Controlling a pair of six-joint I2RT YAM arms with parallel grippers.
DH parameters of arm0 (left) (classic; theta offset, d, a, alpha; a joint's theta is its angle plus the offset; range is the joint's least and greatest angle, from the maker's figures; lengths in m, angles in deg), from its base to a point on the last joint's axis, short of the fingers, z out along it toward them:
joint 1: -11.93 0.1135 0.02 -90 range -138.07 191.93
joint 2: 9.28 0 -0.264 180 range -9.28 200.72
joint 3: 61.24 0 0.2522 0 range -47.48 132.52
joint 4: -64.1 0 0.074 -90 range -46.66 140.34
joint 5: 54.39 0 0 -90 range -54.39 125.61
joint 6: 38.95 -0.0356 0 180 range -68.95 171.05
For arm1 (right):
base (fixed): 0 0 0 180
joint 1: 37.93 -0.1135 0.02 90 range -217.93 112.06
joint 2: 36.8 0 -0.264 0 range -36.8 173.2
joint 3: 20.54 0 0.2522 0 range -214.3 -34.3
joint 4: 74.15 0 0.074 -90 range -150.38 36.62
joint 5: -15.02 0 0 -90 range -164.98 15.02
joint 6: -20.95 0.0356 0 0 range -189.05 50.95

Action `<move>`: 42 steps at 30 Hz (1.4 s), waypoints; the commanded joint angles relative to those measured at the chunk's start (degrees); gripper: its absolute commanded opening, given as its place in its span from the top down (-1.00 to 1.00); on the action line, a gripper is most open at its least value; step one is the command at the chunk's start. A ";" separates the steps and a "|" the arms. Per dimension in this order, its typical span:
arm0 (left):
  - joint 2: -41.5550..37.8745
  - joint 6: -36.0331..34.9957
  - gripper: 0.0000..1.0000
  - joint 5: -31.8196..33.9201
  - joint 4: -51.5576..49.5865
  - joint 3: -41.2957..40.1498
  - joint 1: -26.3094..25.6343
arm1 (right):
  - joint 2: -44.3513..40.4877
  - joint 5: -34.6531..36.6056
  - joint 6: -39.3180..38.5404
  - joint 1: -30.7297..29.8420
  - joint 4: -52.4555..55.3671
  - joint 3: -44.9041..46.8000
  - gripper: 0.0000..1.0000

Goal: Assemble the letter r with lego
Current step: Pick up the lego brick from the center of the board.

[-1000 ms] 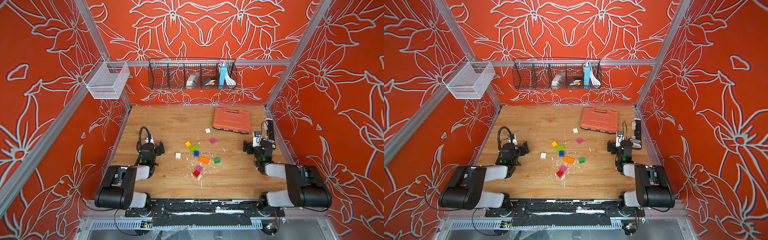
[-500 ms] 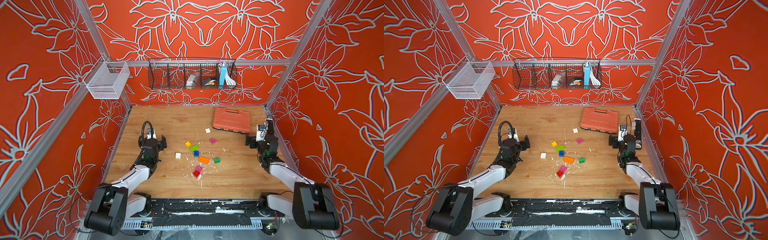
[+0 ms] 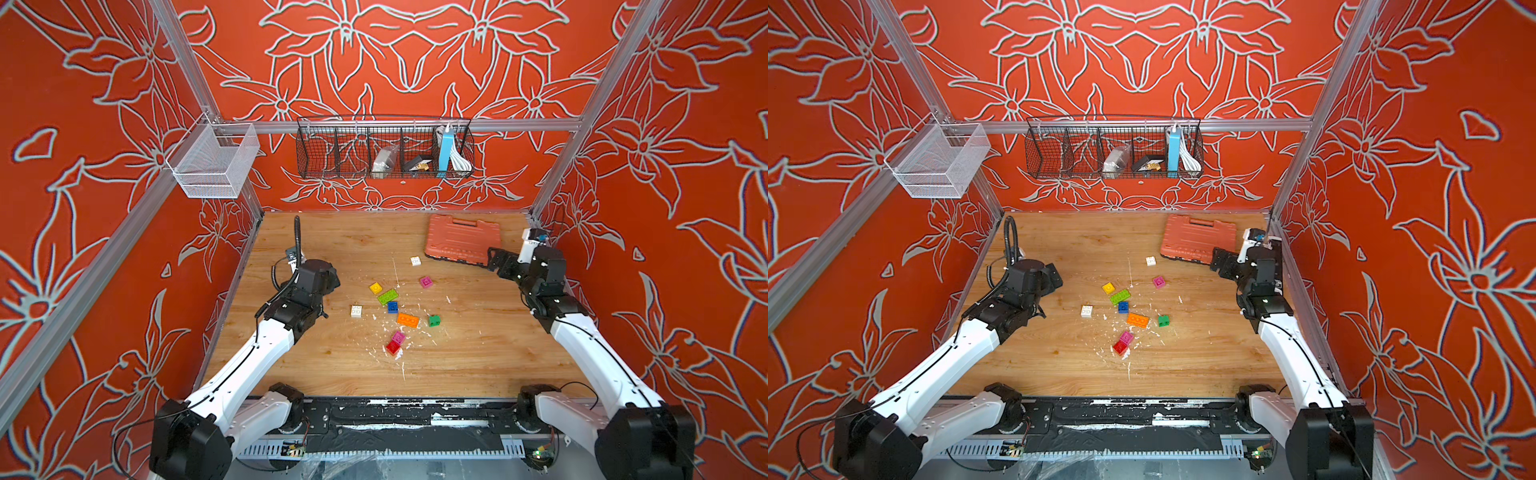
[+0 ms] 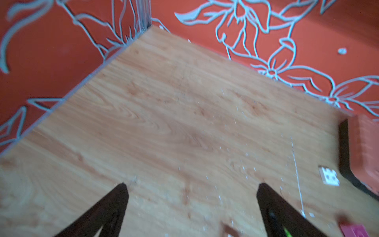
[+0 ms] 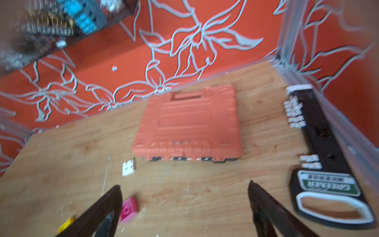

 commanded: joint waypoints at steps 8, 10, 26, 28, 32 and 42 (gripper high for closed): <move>5.66 2.98 -0.81 -13.94 -8.47 0.43 -12.48 | 2.52 -4.09 2.36 -20.12 15.86 -3.76 -0.96; 7.87 1.33 -0.77 -15.63 -7.35 1.24 -14.94 | 2.91 -4.68 2.11 -22.50 18.45 -4.26 -0.96; 18.23 -6.43 -0.51 -29.34 0.64 2.27 -29.07 | 5.89 -1.59 5.56 -26.27 34.32 -4.42 -0.87; 18.99 -6.97 -0.51 -28.80 -0.70 2.33 -30.26 | 5.40 -2.12 6.39 -26.31 33.52 -3.79 -0.85; 21.37 -8.44 -0.49 -29.10 -3.68 3.01 -31.66 | 4.09 -2.17 6.89 -26.31 32.62 -2.82 -0.81; 28.88 -12.04 -0.48 -27.87 -6.93 6.25 -32.86 | 0.26 -0.90 5.14 -26.19 33.90 -2.12 -0.78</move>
